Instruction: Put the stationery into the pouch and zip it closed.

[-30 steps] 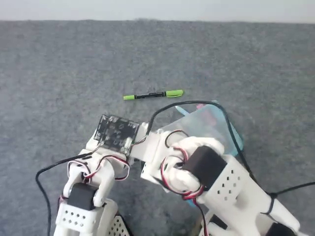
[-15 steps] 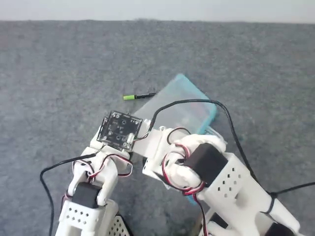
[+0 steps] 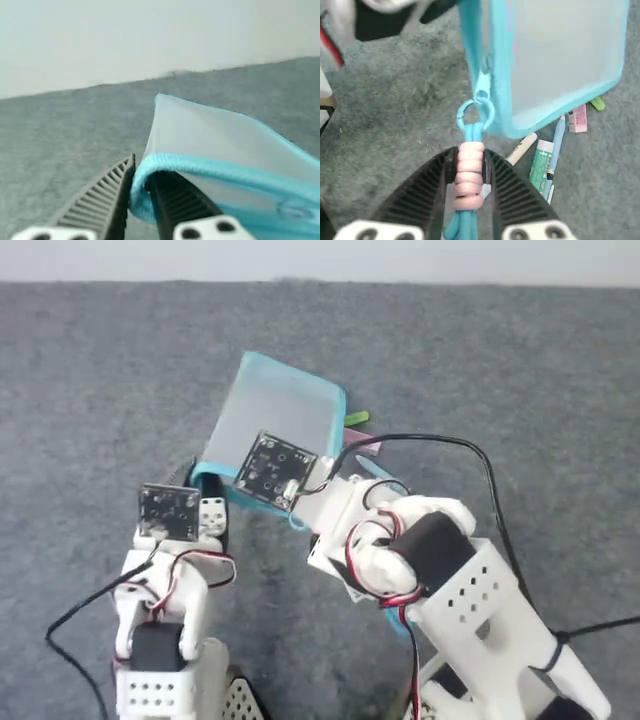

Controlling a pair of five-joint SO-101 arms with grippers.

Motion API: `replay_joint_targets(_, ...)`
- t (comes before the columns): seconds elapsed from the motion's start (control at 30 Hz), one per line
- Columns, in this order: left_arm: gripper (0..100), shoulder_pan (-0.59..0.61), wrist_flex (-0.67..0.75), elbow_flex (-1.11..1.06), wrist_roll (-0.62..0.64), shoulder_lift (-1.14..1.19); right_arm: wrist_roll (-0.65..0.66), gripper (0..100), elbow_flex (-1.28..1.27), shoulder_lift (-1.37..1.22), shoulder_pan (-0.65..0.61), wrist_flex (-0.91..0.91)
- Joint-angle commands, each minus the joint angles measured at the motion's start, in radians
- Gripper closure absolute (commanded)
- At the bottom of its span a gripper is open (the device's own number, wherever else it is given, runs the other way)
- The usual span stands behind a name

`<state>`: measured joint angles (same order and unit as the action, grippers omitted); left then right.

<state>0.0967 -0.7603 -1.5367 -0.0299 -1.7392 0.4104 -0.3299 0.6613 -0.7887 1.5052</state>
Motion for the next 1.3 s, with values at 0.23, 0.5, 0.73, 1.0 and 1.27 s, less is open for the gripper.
replay_joint_targets(0.23,99,0.054,-0.138,0.048,0.006,-0.078,-0.014,99.1,-0.002,0.008,0.09,-0.015)
replay_joint_targets(0.5,99,0.054,-0.161,0.047,0.006,-0.078,-0.014,99.1,-0.132,0.013,0.145,-0.113)
replay_joint_targets(0.73,99,0.132,-0.155,0.053,0.006,-0.078,-0.012,99.1,-0.135,0.013,0.242,-0.119)
replay_joint_targets(1.0,99,0.138,-0.155,0.053,0.006,-0.078,0.011,99.1,-0.141,0.008,0.26,-0.137)
replay_joint_targets(1.27,99,0.138,-0.155,0.051,0.006,-0.078,0.014,99.1,-0.141,0.007,0.278,-0.136)
